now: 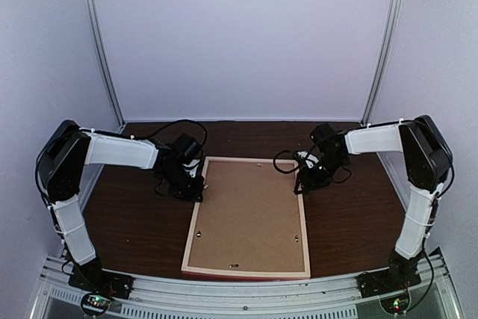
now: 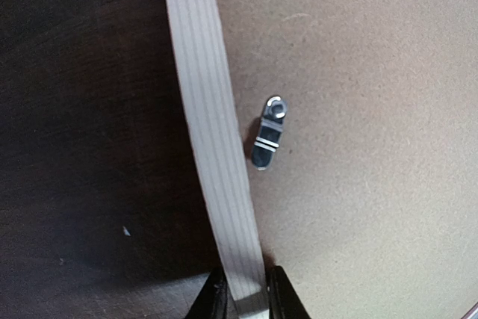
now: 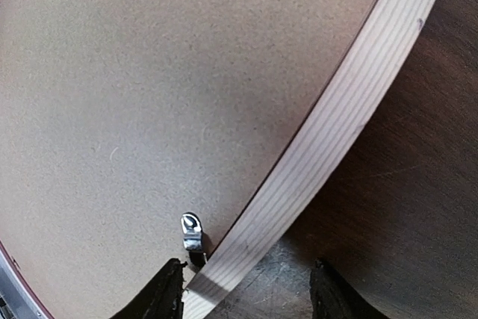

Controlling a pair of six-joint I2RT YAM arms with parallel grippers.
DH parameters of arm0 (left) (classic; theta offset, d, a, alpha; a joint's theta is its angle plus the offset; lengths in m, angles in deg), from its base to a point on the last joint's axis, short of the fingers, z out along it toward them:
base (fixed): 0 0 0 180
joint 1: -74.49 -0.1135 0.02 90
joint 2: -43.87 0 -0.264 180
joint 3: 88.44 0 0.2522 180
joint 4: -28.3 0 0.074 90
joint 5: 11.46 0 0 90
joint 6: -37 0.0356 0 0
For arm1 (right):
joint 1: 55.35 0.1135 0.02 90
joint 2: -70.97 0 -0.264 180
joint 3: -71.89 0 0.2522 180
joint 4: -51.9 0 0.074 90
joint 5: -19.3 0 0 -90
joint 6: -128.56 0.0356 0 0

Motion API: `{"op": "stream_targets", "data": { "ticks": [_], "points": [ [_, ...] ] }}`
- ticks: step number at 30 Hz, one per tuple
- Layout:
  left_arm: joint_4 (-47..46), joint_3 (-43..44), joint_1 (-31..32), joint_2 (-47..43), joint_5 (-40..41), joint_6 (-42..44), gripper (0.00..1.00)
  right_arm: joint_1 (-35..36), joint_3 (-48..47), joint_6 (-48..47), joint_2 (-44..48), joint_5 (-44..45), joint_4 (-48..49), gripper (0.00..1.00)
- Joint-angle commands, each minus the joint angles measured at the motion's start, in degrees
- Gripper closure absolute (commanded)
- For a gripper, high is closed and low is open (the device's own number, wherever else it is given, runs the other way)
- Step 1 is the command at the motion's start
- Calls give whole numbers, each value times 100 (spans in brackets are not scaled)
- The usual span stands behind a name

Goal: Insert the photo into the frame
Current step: Press the fastener onto the backboard.

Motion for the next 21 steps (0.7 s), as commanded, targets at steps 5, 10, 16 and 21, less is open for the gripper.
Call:
{"op": "stream_targets", "data": {
  "ticks": [5, 10, 16, 21],
  "points": [
    [-67, 0, 46, 139, -268, 220, 81, 298, -131, 178, -127, 580, -17, 46],
    [-65, 1, 46, 158, -263, 227, 81, 317, -165, 147, -162, 665, -26, 53],
    [-84, 1, 46, 193, -292, 229, 81, 304, -232, 259, -264, 703, 33, 57],
    [-83, -8, 46, 199, -290, 238, 81, 282, -355, 393, -402, 735, 62, 59]
  ]
}}
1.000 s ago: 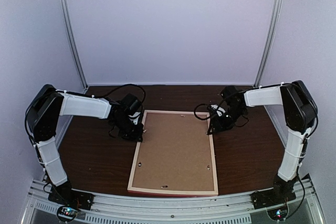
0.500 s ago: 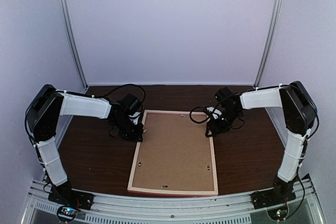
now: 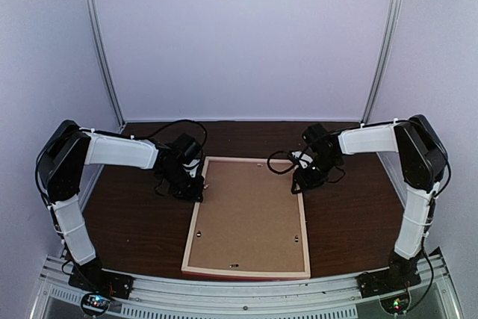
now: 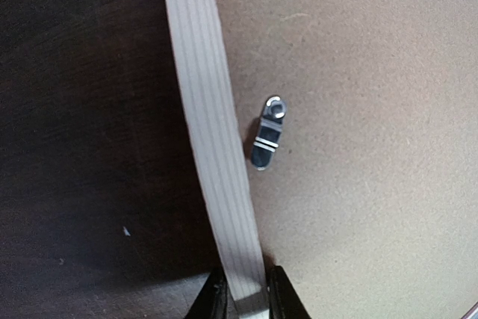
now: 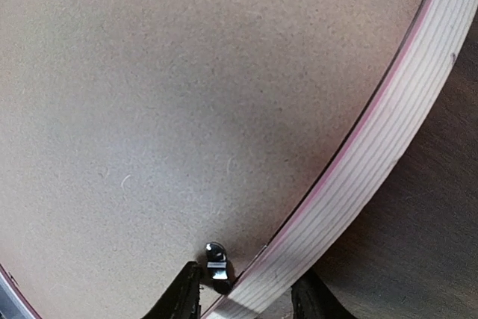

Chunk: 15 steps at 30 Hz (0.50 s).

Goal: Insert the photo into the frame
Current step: Press the fastener onto the backboard.

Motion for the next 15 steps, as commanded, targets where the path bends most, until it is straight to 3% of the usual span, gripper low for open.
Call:
{"op": "stream_targets", "data": {
  "ticks": [1, 15],
  "points": [
    [-77, -8, 46, 197, -291, 233, 81, -27, -152, 157, -260, 244, 53, 60],
    [-76, -15, 46, 199, -298, 251, 82, -57, -266, -347, -364, 68, -193, 70]
  ]
}}
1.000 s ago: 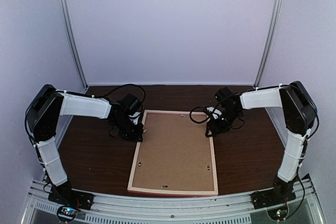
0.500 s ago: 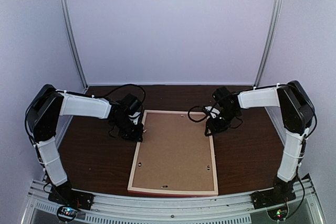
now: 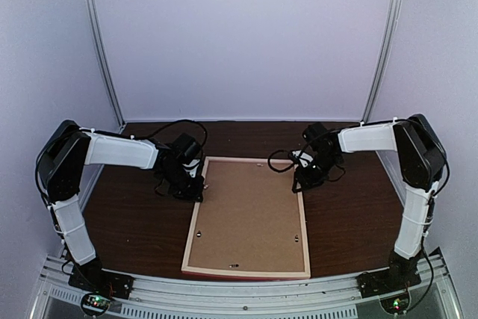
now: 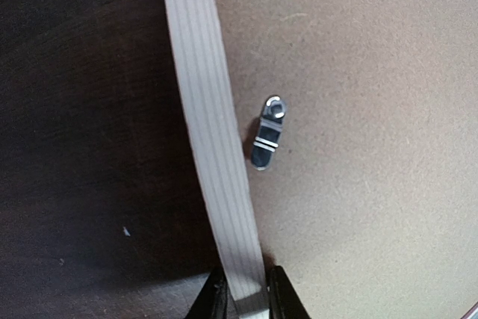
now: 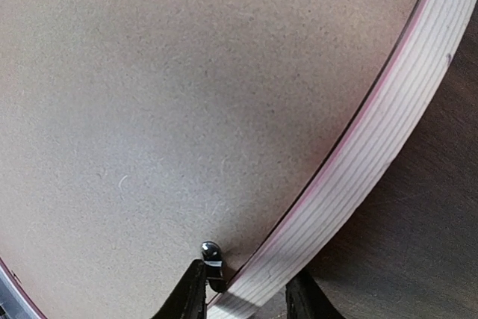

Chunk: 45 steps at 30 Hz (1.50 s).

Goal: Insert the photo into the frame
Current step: Press the fastener onto the backboard.

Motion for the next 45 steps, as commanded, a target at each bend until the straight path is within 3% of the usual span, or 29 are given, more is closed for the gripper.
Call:
{"op": "stream_targets", "data": {
  "ticks": [1, 21, 25, 31, 37, 45],
  "points": [
    [-78, -23, 46, 191, -295, 235, 82, -30, -126, -466, -289, 118, -25, 71],
    [-92, -60, 46, 175, -326, 240, 82, -256, -490, -658, -628, -519, 323, 91],
    [-97, -52, 46, 168, -333, 240, 82, -333, -492, -536, -603, -577, 487, 85],
    [-132, -43, 46, 166, -359, 231, 82, -429, -530, -43, -491, -658, 515, 54],
    [-146, -34, 46, 178, -362, 230, 82, -431, -538, 421, -506, -785, 577, 53],
    [-132, -16, 46, 171, -381, 227, 82, -425, -452, 266, -387, -697, 287, 54]
  ]
}}
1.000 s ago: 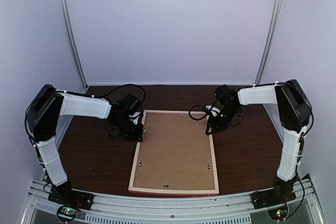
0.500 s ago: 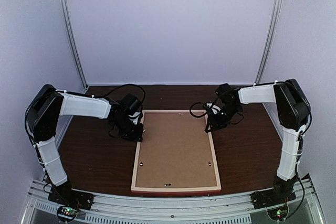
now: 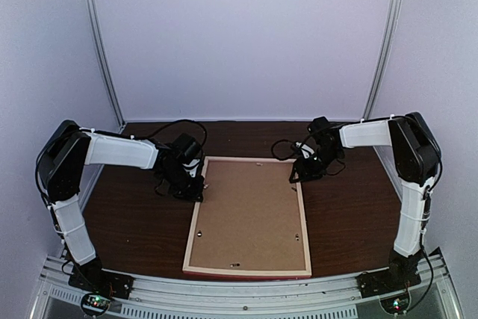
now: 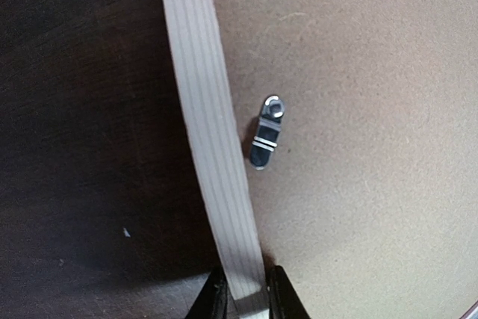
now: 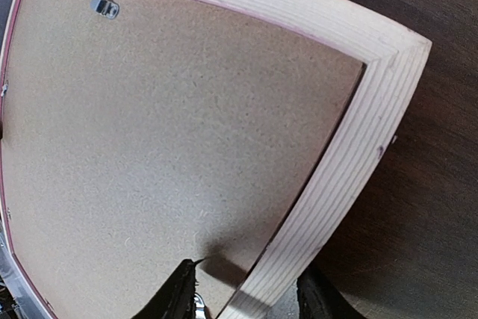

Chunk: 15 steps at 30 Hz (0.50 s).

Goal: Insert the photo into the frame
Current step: Press the fastener onto the backboard.

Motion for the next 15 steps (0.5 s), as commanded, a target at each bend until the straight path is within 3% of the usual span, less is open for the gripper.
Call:
{"op": "stream_targets", "data": {
  "ticks": [1, 15],
  "points": [
    [-119, -16, 48, 166, -378, 260, 82, -5, -8, -23, 67, 19, -163, 54],
    [-152, -18, 48, 141, -280, 150, 80, 2, 1087, 407, 855, -293, -120, 49]
  ]
}}
